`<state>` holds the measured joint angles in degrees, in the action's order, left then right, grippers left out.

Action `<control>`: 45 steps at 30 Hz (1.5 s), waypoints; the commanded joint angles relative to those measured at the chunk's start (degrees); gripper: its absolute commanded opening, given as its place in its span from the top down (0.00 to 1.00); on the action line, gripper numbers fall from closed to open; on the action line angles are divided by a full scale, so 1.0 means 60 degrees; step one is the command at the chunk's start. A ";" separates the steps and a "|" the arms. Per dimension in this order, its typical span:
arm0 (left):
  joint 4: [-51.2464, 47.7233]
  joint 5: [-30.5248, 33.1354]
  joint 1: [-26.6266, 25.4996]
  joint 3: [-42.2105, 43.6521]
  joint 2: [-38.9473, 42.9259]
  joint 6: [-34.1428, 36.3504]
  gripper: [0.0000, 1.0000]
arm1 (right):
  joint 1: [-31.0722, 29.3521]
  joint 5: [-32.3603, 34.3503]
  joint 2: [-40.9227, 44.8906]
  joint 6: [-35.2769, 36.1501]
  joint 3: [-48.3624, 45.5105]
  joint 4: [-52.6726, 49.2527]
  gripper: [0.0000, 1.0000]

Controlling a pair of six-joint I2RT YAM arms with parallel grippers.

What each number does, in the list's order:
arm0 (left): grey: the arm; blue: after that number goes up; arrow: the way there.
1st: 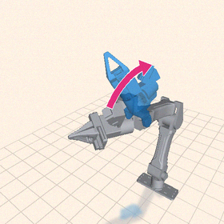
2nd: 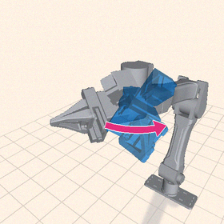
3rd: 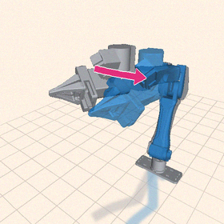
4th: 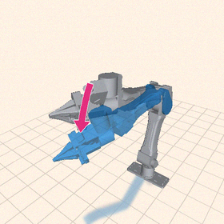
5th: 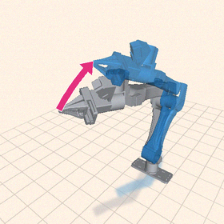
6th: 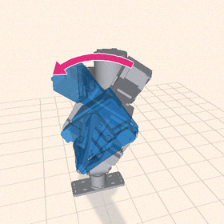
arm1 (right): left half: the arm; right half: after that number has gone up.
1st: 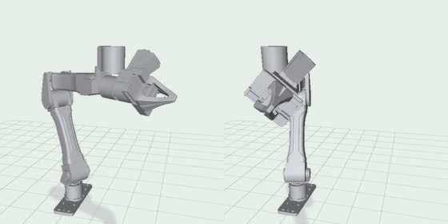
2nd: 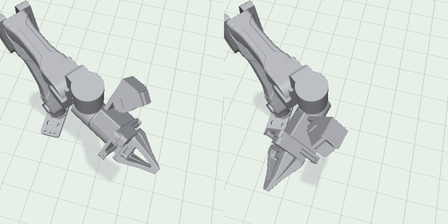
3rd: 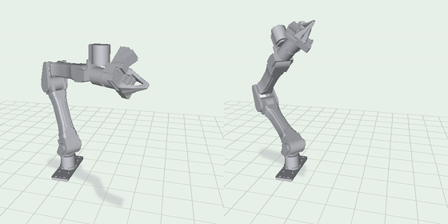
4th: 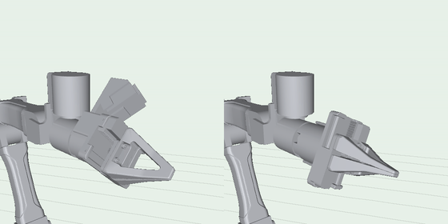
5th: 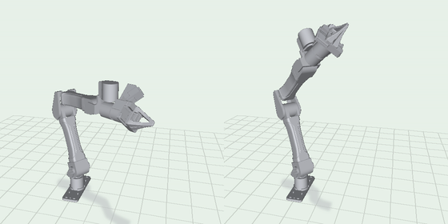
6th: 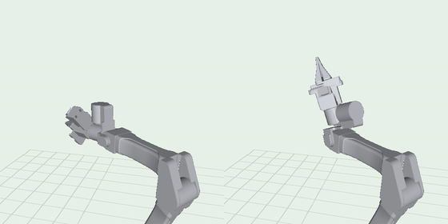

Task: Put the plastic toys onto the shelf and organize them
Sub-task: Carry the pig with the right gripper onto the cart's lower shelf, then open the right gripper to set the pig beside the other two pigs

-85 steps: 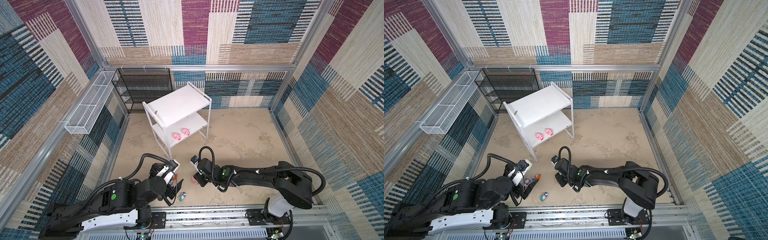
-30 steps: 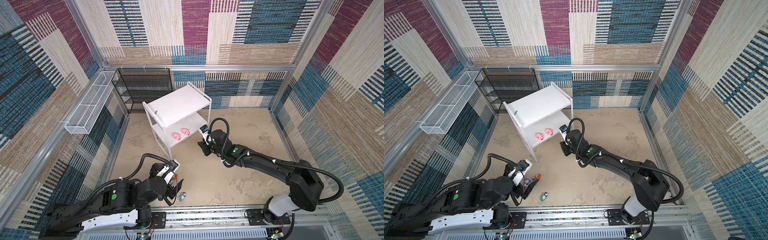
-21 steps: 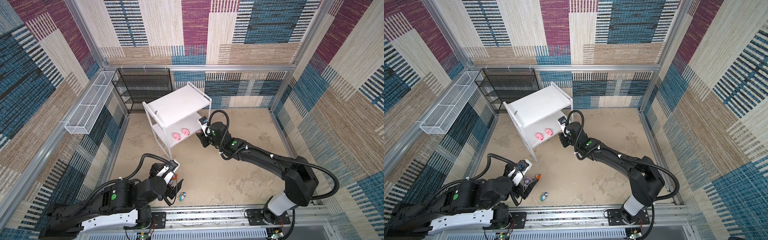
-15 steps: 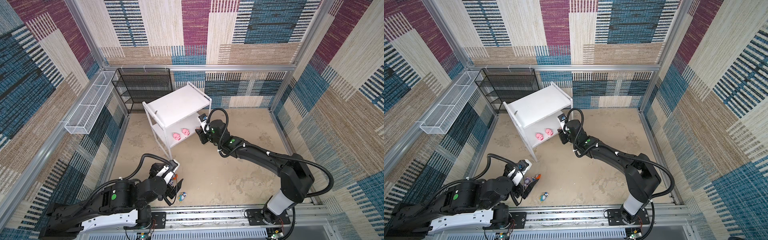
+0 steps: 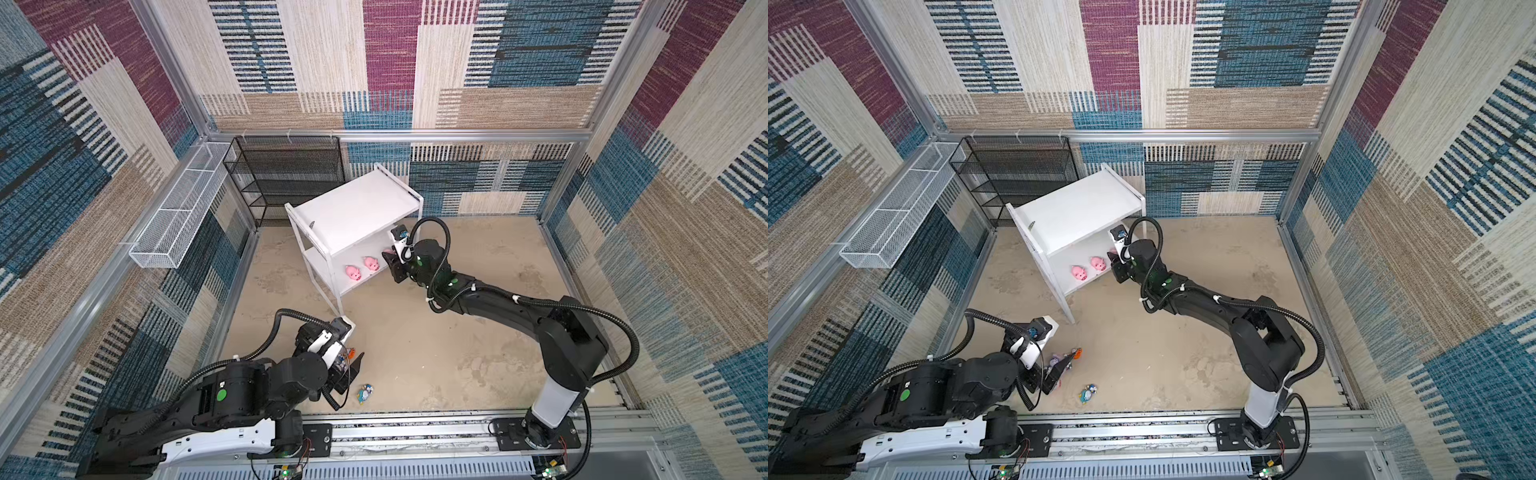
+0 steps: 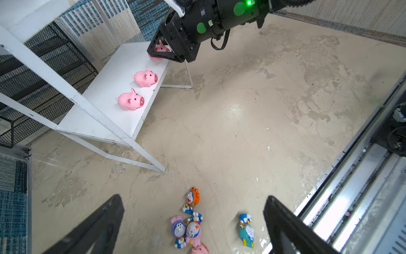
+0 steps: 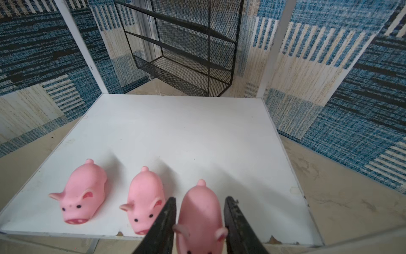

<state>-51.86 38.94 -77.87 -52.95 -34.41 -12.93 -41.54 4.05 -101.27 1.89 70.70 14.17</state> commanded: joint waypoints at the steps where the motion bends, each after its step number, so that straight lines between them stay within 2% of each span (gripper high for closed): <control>1: 0.0147 0.0250 0.0013 0.0016 0.0052 0.0125 0.01 | 0.0025 -0.0053 -0.0174 -0.0147 0.0117 0.0691 0.61; 22: 0.0180 0.0310 0.0014 0.0050 0.0091 0.0133 0.01 | 0.0057 -0.0252 -0.0771 -0.0202 0.0200 0.1202 0.58; 28: 0.0179 0.0300 0.0016 0.0047 0.0067 0.0134 0.01 | 0.0056 -0.0006 -0.0371 -0.0213 0.0041 0.1009 0.52; 37: 0.0248 0.0225 0.0010 0.0088 0.0026 0.0148 0.01 | 0.0066 0.0042 0.1028 -0.0477 -0.0783 0.0178 0.43; 41: 0.0235 0.0170 0.0013 0.0085 0.0036 0.0135 0.01 | 0.0061 0.0056 0.1427 -0.0694 -0.1225 -0.0245 0.45; 45: 0.0328 0.0150 0.0014 0.0094 0.0048 0.0197 0.01 | 0.0066 0.0077 0.1579 -0.0813 -0.1588 -0.0404 0.54</control>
<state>-51.75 40.10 -77.87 -52.38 -34.13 -12.91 -41.12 4.14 -92.40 -1.54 61.78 12.93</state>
